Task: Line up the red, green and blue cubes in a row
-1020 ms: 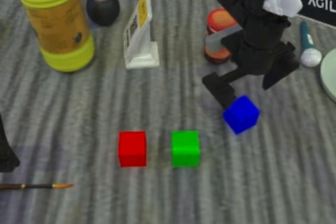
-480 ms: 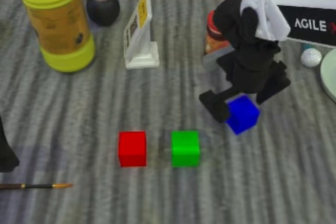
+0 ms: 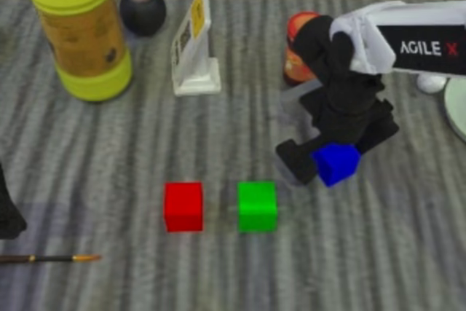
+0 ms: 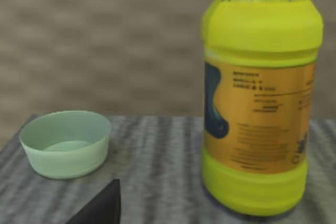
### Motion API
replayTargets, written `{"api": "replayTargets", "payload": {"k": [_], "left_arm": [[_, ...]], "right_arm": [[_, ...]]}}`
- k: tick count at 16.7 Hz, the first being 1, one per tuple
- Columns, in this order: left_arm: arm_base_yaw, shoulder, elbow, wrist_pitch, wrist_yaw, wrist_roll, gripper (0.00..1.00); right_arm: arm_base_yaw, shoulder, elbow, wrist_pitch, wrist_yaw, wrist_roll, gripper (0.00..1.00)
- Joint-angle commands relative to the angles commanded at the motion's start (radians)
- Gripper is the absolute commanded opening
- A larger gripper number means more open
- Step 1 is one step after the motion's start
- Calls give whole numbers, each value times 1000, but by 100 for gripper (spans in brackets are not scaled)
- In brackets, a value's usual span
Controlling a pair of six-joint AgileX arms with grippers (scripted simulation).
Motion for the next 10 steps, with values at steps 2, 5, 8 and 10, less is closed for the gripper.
{"api": "replayTargets", "payload": {"k": [2,5,8,10], "left_arm": [[0,0,0,0,0,0,100],[0,0,0,0,0,0,100],[0,0,0,0,0,0,100],[0,0,0,0,0,0,100]], "right_arm": [[0,0,0,0,0,0,77],[0,0,0,0,0,0,55],[0,0,0,0,0,0,32],[0,0,0,0,0,0,17]]}}
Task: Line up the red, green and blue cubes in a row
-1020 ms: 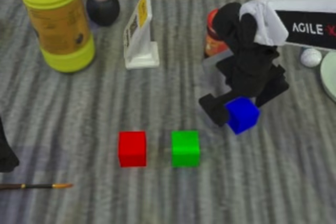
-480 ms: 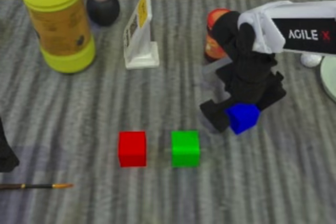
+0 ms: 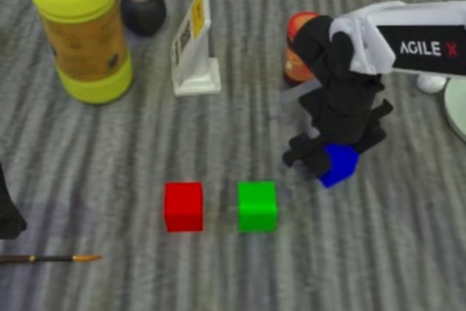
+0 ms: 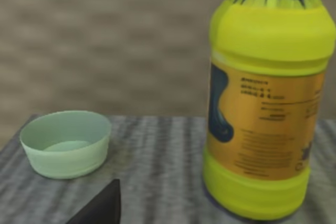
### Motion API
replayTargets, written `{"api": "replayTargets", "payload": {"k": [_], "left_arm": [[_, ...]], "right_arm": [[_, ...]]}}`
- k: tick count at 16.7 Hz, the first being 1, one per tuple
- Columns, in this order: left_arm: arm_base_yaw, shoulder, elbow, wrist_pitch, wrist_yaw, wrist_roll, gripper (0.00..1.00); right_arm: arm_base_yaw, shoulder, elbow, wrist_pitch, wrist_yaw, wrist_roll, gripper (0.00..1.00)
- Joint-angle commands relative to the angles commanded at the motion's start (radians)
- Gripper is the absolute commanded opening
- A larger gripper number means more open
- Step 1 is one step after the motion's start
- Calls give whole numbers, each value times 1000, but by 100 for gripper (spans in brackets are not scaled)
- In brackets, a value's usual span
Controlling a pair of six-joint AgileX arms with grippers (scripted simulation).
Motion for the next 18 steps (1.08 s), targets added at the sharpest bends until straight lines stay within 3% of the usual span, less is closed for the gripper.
{"api": "replayTargets", "payload": {"k": [2,3,12,18], "left_arm": [[0,0,0,0,0,0,100],[0,0,0,0,0,0,100],[0,0,0,0,0,0,100],[0,0,0,0,0,0,100]], "right_arm": [[0,0,0,0,0,0,2],[0,0,0,0,0,0,0],[-1,-5,4,-5,1,0,0],[5,-70,119,-194,0,-1,0]]}}
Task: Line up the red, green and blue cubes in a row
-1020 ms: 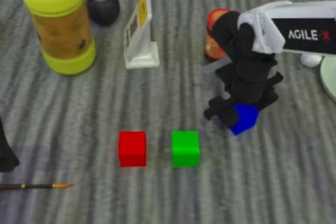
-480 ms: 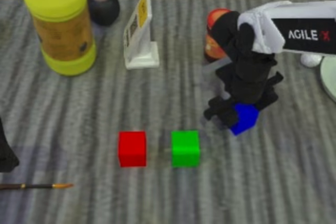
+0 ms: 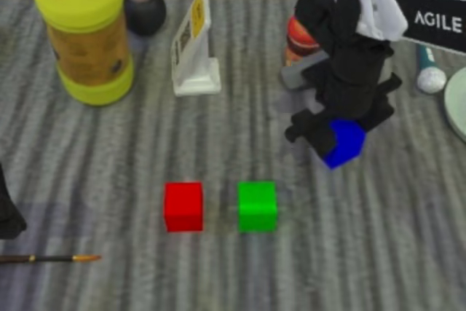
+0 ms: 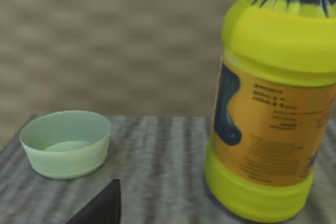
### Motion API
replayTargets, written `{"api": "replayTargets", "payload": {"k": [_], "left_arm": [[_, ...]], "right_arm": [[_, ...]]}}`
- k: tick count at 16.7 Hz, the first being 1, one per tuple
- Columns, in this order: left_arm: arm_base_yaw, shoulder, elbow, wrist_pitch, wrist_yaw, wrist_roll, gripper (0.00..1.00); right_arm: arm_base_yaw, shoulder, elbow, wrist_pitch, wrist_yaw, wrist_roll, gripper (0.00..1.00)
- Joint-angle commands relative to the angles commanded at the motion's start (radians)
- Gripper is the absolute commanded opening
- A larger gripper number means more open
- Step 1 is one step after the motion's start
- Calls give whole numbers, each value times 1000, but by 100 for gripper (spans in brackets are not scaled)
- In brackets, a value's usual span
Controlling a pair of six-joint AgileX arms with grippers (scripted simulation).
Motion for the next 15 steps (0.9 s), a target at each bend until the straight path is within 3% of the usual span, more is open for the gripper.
{"api": "replayTargets", "payload": {"k": [9,15], "left_arm": [[0,0,0,0,0,0,100],[0,0,0,0,0,0,100]], "right_arm": [[8,-32,9,-34,0,38,0],[78,-130,-108,-22,3,343,0]]}}
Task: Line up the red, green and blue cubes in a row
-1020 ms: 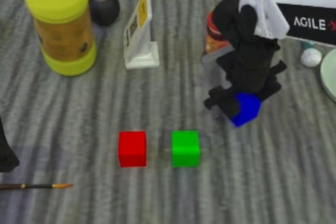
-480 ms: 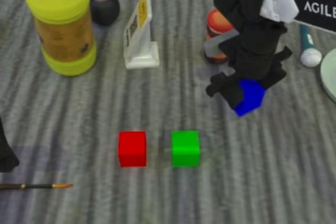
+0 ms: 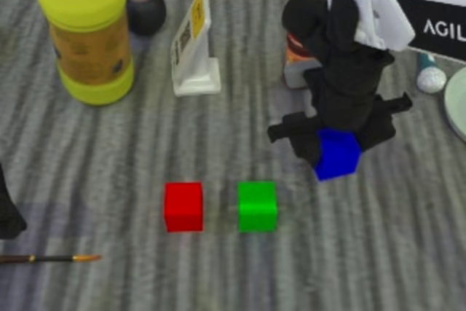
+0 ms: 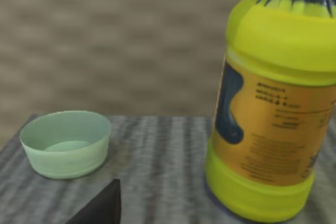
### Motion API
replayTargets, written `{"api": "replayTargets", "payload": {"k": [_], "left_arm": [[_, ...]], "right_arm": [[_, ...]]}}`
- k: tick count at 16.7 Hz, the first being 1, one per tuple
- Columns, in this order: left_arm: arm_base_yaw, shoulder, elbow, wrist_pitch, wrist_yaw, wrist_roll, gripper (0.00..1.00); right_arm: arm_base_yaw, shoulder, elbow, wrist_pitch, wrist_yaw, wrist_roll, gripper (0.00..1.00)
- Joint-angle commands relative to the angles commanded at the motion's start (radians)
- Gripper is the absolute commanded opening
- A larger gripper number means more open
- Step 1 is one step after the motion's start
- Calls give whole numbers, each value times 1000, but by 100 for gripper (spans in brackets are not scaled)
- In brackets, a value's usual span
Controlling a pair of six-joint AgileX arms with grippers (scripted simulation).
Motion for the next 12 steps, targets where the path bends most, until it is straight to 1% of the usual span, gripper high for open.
{"api": "replayTargets", "payload": {"k": [3,6,8,12], "left_arm": [[0,0,0,0,0,0,100],[0,0,0,0,0,0,100],[0,0,0,0,0,0,100],[0,0,0,0,0,0,100]], "right_arm": [[40,-59,-72,7,0,185,0],[71,-109,-125,17,1,306,0],[79,-124,-140,21,1,333,0],[73,-120,-136,20,0,334,0]]}}
